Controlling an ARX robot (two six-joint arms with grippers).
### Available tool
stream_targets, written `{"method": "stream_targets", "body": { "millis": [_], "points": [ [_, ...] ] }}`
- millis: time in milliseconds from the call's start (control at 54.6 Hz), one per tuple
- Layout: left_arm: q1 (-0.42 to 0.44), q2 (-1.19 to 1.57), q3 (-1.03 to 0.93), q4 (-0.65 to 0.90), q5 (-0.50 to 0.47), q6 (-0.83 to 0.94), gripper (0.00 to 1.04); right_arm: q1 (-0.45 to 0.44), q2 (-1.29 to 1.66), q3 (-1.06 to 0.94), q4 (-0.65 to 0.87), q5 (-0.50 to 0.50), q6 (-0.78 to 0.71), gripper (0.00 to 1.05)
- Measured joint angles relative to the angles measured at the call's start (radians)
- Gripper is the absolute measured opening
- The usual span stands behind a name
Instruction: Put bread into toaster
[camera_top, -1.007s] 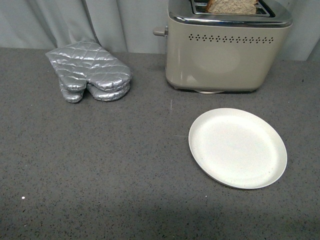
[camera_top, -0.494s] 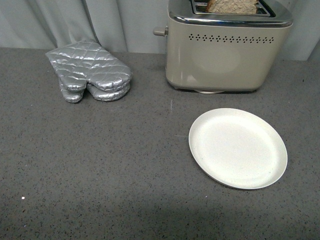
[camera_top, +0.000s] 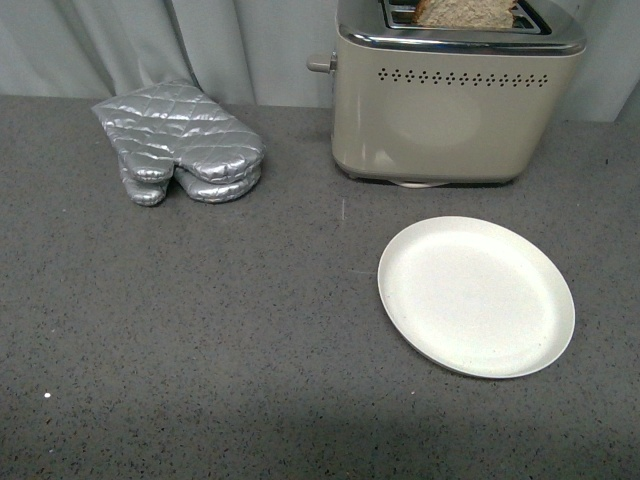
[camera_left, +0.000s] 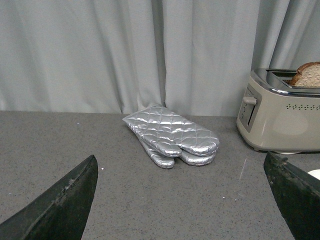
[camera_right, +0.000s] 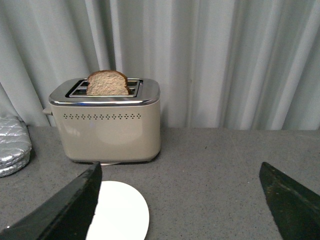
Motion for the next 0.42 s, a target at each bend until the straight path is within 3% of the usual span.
{"method": "stream_targets", "body": {
  "millis": [421],
  "points": [
    [0.0,0.0,0.0,0.0,0.0,0.0,0.98,0.0,0.0,0.0,0.0,0.0,-0.001,0.95]
  ]
}}
